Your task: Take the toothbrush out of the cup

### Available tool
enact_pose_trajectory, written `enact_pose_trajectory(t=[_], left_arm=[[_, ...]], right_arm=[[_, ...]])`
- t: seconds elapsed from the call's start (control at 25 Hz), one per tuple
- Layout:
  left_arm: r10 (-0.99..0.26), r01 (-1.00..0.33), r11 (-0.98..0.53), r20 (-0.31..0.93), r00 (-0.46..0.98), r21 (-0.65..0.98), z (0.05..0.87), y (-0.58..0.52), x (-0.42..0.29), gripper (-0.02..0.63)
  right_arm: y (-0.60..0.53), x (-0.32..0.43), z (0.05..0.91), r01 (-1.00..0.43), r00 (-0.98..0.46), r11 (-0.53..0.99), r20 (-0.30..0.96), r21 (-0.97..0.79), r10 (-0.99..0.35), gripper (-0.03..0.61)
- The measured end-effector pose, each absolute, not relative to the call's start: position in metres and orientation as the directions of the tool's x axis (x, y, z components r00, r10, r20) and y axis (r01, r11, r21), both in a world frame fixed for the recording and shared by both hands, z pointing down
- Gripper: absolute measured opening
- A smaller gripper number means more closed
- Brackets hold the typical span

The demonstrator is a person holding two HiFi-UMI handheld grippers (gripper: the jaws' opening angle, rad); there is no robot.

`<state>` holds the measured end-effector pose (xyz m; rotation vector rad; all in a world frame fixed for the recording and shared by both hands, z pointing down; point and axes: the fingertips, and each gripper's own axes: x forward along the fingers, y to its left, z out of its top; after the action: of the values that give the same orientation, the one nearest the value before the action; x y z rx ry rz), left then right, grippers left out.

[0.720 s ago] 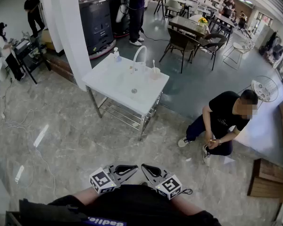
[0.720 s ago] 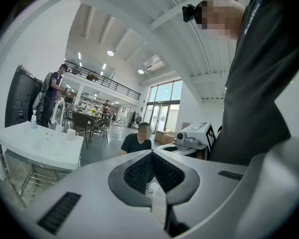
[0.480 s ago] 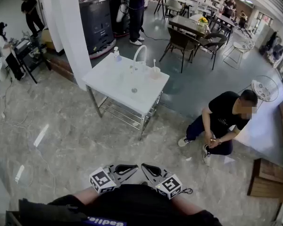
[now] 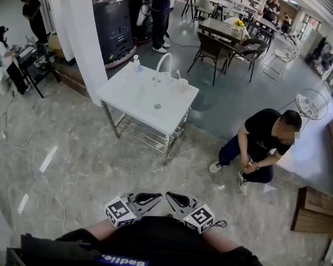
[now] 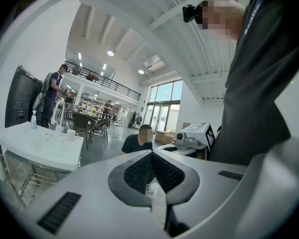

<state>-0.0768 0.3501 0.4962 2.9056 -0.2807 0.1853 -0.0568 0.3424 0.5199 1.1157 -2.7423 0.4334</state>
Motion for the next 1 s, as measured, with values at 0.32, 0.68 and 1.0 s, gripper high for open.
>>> enact_pose_trajectory(t=[0.32, 0.68, 1.0], left_arm=[[-0.184, -0.213, -0.957, 0.157, 0.97, 0.195, 0.488, 0.343, -0.067, 0.009], [-0.194, -0.224, -0.953, 0.157, 0.968, 0.203, 0.498, 0.339, -0.053, 0.009], [-0.224, -0.257, -0.944, 0.171, 0.96, 0.209, 0.5, 0.338, -0.033, 0.009]], right_arm=[[0.336, -0.049, 0.516, -0.697, -0.716, 0.683, 0.245, -0.216, -0.653, 0.006], [0.332, -0.035, 0.519, -0.69, -0.722, 0.687, 0.265, -0.225, -0.639, 0.006], [0.333, -0.013, 0.536, -0.672, -0.74, 0.707, 0.229, -0.22, -0.632, 0.006]])
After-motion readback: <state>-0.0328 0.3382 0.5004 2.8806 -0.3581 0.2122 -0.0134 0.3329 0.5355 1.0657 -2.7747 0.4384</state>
